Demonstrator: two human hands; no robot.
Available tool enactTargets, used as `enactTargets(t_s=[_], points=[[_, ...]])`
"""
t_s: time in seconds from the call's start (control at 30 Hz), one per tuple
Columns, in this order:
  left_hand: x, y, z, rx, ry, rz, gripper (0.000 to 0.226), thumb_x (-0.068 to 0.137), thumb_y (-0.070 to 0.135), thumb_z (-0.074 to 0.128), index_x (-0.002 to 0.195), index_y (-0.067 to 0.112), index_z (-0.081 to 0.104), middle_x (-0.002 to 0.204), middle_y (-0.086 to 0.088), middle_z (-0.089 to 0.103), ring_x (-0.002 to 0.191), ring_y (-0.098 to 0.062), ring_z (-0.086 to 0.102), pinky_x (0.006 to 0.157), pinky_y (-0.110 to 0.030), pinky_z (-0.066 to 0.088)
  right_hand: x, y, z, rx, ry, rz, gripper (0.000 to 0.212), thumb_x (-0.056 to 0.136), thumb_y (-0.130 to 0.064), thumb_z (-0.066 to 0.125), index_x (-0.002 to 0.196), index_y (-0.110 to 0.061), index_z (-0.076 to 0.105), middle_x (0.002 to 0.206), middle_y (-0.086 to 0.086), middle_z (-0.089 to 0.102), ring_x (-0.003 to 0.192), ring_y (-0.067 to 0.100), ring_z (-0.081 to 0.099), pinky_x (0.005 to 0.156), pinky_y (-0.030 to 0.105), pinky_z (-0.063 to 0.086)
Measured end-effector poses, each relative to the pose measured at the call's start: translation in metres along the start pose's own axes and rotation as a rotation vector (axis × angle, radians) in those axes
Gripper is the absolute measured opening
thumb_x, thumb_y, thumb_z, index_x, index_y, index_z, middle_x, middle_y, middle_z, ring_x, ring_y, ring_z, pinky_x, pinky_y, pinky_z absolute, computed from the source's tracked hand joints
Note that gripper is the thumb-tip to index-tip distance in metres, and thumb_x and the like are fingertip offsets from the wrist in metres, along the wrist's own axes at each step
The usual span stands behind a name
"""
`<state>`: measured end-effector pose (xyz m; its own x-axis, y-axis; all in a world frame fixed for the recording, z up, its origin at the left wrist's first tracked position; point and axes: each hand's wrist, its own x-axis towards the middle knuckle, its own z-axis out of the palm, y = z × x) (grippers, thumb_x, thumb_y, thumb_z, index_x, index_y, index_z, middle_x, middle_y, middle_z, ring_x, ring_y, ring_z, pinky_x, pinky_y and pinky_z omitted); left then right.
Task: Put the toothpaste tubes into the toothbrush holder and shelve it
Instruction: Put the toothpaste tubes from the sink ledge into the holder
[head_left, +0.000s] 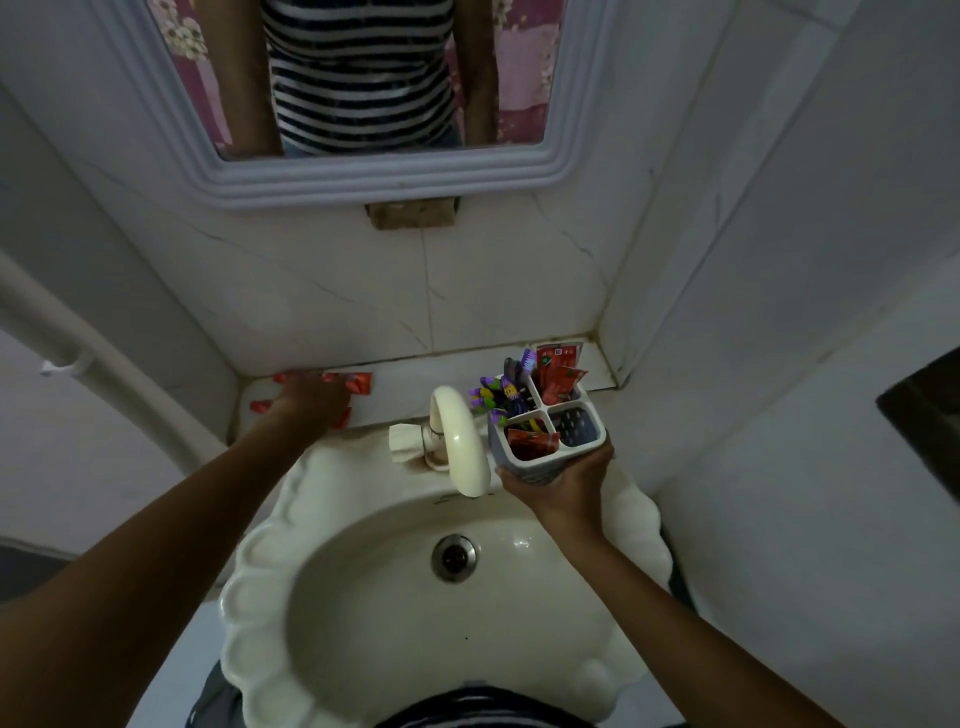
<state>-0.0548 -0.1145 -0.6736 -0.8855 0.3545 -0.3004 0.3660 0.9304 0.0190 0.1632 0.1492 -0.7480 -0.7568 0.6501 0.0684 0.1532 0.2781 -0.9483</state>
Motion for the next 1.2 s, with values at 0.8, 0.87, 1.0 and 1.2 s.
enactTargets(t_s=[0.8,0.87,1.0,1.2], points=[[-0.069,0.215,-0.099,-0.414,0.223,0.691,0.022,0.083,0.031,0.071,0.097,0.018,0.062,0.093,-0.001,0.072,0.084,-0.02,0.067,0.066,-0.028,0.049,-0.001,-0.003,0.004,-0.009,0.003,0.116,0.135,0.041,-0.045,0.103,0.148,-0.021,0.024,0.143,-0.005,0.043,0.125,0.009,0.054,0.089,0.006,0.052],[-0.067,0.209,-0.093,-0.393,0.231,0.692,0.024,0.081,0.036,0.071,0.099,0.02,0.066,0.095,0.004,0.074,0.084,-0.016,0.069,0.07,-0.031,0.056,0.0,-0.004,0.002,-0.015,0.009,0.091,0.131,0.044,-0.033,0.105,0.148,-0.015,0.027,0.141,-0.004,0.046,0.121,0.006,0.054,0.086,0.0,0.047],[-0.058,0.171,-0.098,-0.417,0.455,0.606,0.018,0.088,0.038,0.064,0.099,0.025,0.068,0.092,0.01,0.075,0.077,-0.008,0.069,0.064,-0.024,0.052,-0.001,-0.003,0.001,0.021,0.038,0.111,0.137,0.036,-0.05,0.104,0.147,-0.018,0.03,0.144,0.002,0.052,0.127,0.016,0.061,0.098,0.036,0.061],[0.0,0.054,-0.044,-0.238,0.352,0.145,0.035,0.088,0.018,0.062,0.123,0.023,0.062,0.125,-0.003,0.065,0.113,-0.025,0.06,0.091,-0.033,0.047,-0.004,-0.003,0.003,0.027,0.052,0.082,0.145,0.033,-0.082,0.087,0.145,-0.012,0.028,0.145,0.009,0.049,0.129,0.022,0.059,0.101,0.033,0.055]])
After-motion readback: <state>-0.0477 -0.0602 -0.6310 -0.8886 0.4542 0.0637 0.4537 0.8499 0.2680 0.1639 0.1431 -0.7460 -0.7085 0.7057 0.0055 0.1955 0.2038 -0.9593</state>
